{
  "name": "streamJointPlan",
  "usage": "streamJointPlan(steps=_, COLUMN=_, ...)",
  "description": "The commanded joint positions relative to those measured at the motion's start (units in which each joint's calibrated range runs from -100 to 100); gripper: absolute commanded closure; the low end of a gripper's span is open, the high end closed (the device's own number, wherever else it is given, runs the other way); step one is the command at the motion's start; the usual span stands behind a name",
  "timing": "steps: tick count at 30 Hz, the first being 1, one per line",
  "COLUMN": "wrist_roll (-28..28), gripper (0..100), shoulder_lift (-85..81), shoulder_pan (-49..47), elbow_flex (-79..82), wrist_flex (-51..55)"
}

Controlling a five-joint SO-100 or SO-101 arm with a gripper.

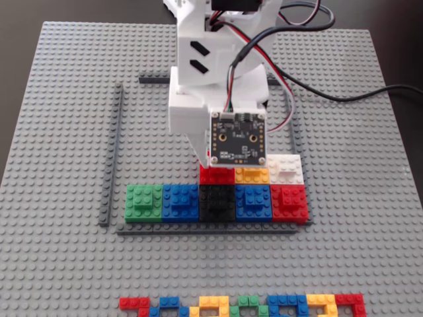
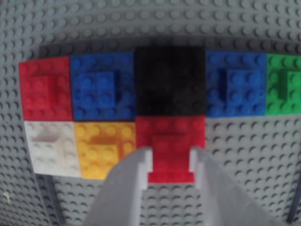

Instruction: Grab the cube and place it into the grid

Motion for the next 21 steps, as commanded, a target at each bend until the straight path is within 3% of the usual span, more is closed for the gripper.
streamJointPlan(steps=1, wrist_roll=0.15, gripper=90, shoulder_lift=-2.36, shoulder_pan=0.30, elbow_flex=-0.45, wrist_flex=-0.76)
streamJointPlan(steps=21, wrist_roll=0.29, gripper=87, shoulder_lift=-4.25, shoulder_pan=0.74, elbow_flex=0.37, wrist_flex=-0.37)
